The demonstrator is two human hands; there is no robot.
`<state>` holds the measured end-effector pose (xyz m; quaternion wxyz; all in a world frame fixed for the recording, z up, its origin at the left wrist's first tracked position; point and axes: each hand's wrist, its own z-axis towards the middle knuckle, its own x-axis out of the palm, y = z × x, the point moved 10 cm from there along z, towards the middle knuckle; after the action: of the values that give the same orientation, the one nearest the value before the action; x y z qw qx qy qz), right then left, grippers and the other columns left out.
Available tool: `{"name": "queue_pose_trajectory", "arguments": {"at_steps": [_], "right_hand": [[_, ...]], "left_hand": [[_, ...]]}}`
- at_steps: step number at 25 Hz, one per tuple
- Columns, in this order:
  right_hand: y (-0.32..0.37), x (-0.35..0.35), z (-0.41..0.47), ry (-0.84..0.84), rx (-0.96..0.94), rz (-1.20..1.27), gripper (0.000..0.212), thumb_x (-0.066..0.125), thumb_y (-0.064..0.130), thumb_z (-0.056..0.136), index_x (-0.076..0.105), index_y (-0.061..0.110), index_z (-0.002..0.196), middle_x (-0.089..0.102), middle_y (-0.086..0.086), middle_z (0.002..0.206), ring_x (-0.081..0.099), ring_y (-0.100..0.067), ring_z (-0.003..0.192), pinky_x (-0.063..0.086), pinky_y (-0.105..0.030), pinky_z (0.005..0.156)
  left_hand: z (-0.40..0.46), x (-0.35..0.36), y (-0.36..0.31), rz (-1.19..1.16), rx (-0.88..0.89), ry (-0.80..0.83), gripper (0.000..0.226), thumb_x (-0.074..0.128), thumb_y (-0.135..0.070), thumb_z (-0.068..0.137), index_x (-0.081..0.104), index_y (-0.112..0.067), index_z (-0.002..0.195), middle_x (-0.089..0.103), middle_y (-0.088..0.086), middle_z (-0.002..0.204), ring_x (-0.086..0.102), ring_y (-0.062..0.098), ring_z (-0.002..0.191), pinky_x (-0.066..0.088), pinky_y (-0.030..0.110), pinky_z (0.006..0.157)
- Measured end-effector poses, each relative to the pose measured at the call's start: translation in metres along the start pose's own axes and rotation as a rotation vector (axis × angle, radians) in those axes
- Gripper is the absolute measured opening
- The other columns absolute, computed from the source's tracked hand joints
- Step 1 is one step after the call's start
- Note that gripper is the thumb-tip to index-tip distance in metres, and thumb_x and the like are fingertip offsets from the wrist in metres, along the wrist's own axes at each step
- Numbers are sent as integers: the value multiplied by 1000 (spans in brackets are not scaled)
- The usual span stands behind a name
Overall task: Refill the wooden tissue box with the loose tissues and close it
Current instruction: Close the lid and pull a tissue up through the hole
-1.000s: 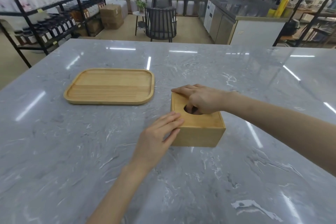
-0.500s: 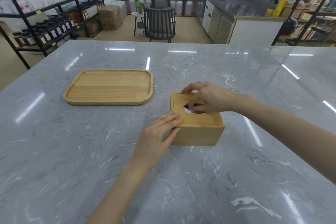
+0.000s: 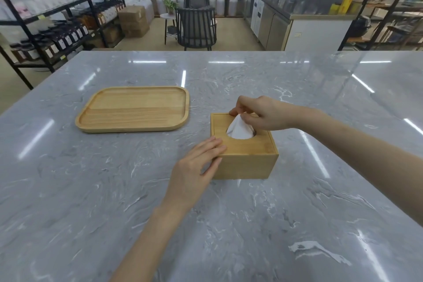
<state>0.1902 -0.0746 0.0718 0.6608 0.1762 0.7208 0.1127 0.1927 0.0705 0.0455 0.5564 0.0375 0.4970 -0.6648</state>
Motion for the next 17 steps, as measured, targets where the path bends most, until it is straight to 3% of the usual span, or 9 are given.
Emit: {"name": "queue_pose_trajectory", "arguments": {"at_steps": [4, 9, 12, 14, 17], "right_hand": [[-9, -3, 1, -43, 41, 65, 4, 34, 14, 93, 37, 16, 90, 60, -1, 126, 54, -17, 81, 42, -24, 61], [-13, -7, -5, -113, 85, 122, 5, 34, 14, 91, 37, 18, 89, 64, -12, 113, 45, -18, 67, 36, -23, 56], [-14, -7, -7, -148, 96, 170, 10, 35, 16, 91, 42, 22, 95, 61, -8, 101, 49, -21, 78, 39, -22, 61], [-15, -7, -7, -162, 101, 235, 19, 34, 18, 93, 46, 22, 107, 60, 2, 107, 52, -18, 95, 44, -25, 75], [-17, -10, -9, -189, 125, 282, 31, 33, 33, 95, 46, 24, 122, 60, 3, 122, 50, -17, 110, 38, -28, 87]], "left_hand": [[0, 0, 0, 9, -7, -2, 29, 61, -7, 82, 64, -15, 110, 54, -12, 118, 40, -4, 119, 28, 3, 101], [0, 0, 0, 9, -1, -5, 28, 61, -7, 82, 65, -15, 109, 54, -13, 118, 39, -4, 119, 27, 3, 100], [0, 0, -1, 25, 9, 4, 27, 61, -9, 82, 65, -16, 109, 54, -14, 117, 39, -5, 118, 28, 3, 99], [2, -2, -2, 56, 14, 13, 26, 62, -13, 82, 65, -16, 108, 57, -12, 117, 43, -5, 115, 29, 3, 98], [4, -5, -8, 71, 23, 10, 22, 57, -23, 82, 69, -16, 100, 69, -4, 108, 53, 0, 106, 35, 10, 90]]}}
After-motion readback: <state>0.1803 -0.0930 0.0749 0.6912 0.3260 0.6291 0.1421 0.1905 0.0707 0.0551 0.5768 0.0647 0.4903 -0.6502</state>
